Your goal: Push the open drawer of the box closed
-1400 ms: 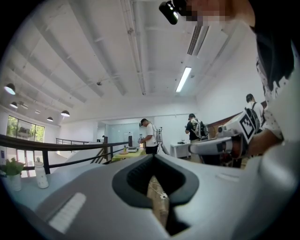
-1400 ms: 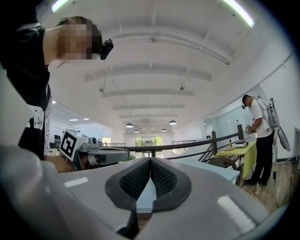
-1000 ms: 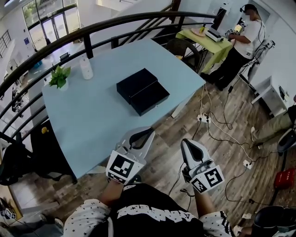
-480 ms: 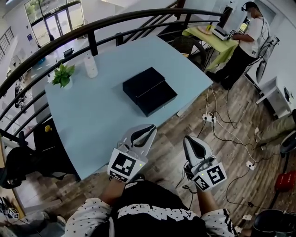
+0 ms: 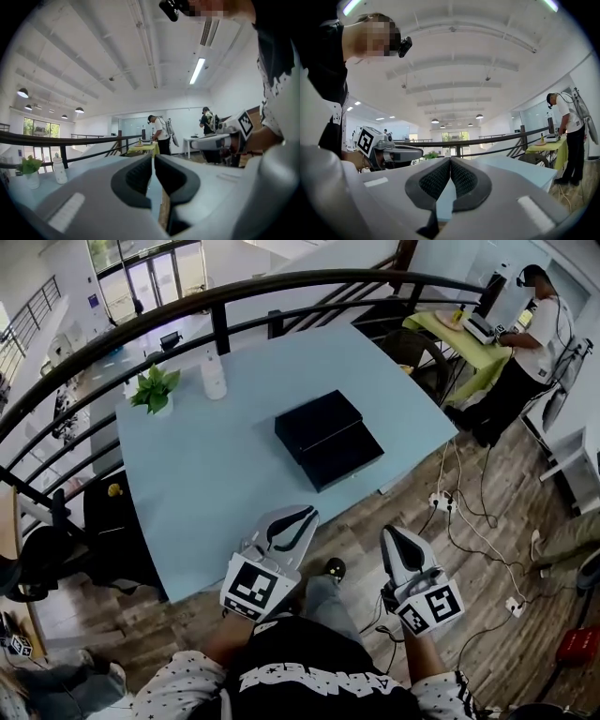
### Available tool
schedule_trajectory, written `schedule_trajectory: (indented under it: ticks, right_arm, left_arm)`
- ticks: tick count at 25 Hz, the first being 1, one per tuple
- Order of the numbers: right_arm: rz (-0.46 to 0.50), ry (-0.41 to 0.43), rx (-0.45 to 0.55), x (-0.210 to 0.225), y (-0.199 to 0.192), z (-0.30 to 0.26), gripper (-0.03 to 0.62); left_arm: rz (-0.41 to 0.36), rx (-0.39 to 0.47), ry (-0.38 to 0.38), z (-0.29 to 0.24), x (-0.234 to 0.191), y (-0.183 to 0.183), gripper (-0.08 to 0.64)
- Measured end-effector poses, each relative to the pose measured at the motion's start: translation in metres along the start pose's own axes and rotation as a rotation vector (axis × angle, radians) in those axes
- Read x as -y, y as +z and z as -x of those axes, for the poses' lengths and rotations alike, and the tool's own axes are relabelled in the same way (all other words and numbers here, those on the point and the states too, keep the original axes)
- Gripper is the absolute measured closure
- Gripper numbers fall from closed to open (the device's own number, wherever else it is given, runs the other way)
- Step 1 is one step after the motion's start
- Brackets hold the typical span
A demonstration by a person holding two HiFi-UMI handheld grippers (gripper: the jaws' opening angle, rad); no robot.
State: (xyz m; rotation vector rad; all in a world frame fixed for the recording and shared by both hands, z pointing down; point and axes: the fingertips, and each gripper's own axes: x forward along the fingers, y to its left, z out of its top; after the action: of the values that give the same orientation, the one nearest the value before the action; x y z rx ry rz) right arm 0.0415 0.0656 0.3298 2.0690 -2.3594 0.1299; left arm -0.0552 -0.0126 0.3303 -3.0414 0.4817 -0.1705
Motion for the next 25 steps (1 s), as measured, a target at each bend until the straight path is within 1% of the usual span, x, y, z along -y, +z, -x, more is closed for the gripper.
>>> schedule_trajectory:
  ticks: [5,8,11,15,19,22,25]
  right_arm:
    - [-0.009,0.055,0.018,0.009,0.006,-0.017,0.598]
    - [-0.017,0.070,0.020,0.022,0.004,-0.027,0.598]
    - [-0.005,0.055,0.015,0.047,0.001,-0.032,0.597]
    - [-0.019,0.023,0.006,0.079,-0.007,-0.031,0.597]
    - [-0.012,-0.004,-0.016,0.113,-0.014,-0.035,0.597]
    - [-0.007,-0.012,-0.027,0.134,-0.020,-0.040,0.595]
    - [0.005,-0.005,-0.044,0.152,-0.026,-0.048,0.595]
  left_arm:
    - [-0.015,-0.021,0.038,-0.014,-0.009,0.004,0.560]
    - [-0.005,-0.030,0.056,-0.031,-0.014,-0.001,0.560]
    - [-0.004,-0.043,0.033,-0.058,-0.010,-0.007,0.560]
    - [0.002,-0.045,0.000,-0.095,-0.002,-0.012,0.560]
    - [0.010,-0.048,-0.027,-0.135,-0.002,-0.018,0.560]
    - [0.023,-0.052,-0.037,-0.158,-0.002,-0.022,0.560]
    - [0.025,-0.057,-0.031,-0.178,-0.009,-0.026,0.560]
